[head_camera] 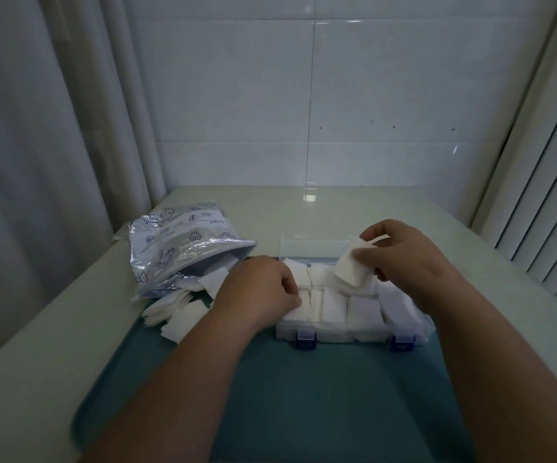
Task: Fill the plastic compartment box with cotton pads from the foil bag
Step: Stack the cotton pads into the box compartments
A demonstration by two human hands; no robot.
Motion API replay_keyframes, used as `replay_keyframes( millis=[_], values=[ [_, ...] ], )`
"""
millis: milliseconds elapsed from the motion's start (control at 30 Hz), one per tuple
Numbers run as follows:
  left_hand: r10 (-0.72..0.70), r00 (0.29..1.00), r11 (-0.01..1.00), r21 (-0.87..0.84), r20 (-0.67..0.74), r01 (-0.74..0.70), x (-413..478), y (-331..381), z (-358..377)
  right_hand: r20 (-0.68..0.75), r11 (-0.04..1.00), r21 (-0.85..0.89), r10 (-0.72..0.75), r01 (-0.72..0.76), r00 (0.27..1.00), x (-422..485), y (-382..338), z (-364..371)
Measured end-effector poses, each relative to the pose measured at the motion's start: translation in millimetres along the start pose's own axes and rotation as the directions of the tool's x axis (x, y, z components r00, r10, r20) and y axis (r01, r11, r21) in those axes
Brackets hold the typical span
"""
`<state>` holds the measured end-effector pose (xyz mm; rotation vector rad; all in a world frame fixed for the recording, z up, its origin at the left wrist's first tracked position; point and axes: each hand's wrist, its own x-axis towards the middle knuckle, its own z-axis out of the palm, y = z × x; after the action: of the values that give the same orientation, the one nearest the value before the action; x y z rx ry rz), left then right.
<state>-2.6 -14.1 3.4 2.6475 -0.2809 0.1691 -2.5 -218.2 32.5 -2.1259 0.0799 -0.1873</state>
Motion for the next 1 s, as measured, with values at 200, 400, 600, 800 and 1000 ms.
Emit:
replay_keyframes(
  millis=[200,400,600,800,1000],
  values=[
    [0.036,0.999,0.999,0.002,0.023,-0.036,-0.6,-0.3,-3.8,0.044,0.998,-0.036,0.046,-0.045,0.998,-0.8,0.1,-13.9],
    [-0.038,0.995,0.887,-0.461,-0.093,-0.010,-2.5,17.0,-3.9,0.143,0.990,-0.078,0.127,-0.116,0.982,-1.7,-0.4,-19.6],
    [0.019,0.999,0.844,-0.536,0.033,0.002,3.4,47.4,7.3,0.165,0.985,-0.073,0.166,-0.156,0.972,-0.5,0.0,-21.0],
    [-0.074,0.976,0.867,-0.471,0.206,0.165,11.8,63.1,10.4,0.162,0.987,-0.023,0.162,-0.161,0.973,-3.5,-0.6,-28.0],
    [-0.067,0.988,0.857,-0.498,0.141,0.129,15.5,67.4,19.8,0.184,0.982,-0.082,0.185,-0.172,0.965,-3.0,0.9,-32.9]
  ],
)
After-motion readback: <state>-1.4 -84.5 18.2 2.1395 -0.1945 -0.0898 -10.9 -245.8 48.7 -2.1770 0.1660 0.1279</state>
